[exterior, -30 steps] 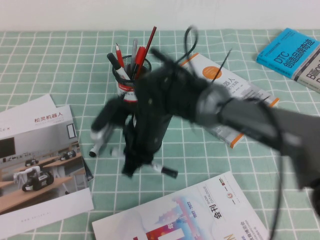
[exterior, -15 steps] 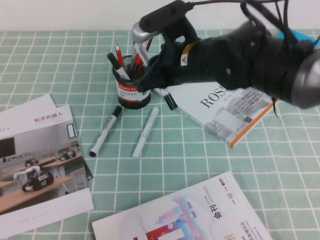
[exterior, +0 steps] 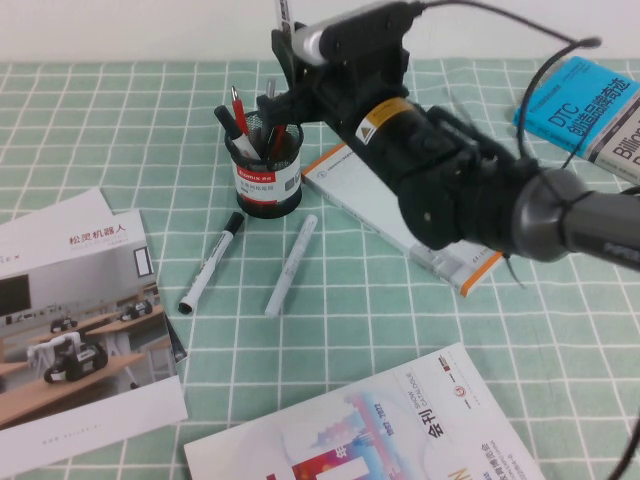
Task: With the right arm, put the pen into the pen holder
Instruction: Place the pen onto the pen holder
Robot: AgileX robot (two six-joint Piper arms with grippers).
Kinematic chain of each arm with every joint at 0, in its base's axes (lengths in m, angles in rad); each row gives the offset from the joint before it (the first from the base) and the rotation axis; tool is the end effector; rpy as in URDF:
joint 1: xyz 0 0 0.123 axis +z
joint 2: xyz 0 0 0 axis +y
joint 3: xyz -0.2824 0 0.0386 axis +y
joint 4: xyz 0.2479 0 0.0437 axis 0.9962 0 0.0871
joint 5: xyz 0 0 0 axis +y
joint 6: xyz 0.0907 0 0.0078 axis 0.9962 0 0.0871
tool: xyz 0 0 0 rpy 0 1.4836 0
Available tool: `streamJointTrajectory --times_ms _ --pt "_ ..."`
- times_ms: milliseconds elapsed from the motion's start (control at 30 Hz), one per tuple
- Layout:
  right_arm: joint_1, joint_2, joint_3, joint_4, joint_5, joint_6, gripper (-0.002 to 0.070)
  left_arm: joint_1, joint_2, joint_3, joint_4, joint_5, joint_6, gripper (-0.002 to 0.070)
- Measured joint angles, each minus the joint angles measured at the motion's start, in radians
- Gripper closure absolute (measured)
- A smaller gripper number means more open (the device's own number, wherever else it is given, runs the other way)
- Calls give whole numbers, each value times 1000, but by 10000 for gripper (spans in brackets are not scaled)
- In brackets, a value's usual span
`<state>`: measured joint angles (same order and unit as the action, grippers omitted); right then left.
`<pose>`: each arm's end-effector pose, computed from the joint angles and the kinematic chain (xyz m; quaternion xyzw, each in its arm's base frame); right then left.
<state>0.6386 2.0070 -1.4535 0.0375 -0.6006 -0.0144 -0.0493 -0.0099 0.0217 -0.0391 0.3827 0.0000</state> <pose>0.3852 0.2836 0.2815 -0.1938 0.6290 0.2356 0.7150 0.0522 -0.0039 0.1719 0.0096 0.8069 -0.0311 0.5899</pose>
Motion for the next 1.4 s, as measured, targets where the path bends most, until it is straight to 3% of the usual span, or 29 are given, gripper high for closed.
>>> streamJointTrajectory --times_ms 467,1200,1300,1400 --pt "0 201 -179 39 -27 -2 560 0 0 0 0 0 0 680" --pt "0 275 -191 61 -23 14 561 0 0 0 0 0 0 680" --pt "0 275 -191 61 -21 14 505 0 0 0 0 0 0 680" --pt "0 275 -191 61 -10 14 361 0 0 0 0 0 0 680"
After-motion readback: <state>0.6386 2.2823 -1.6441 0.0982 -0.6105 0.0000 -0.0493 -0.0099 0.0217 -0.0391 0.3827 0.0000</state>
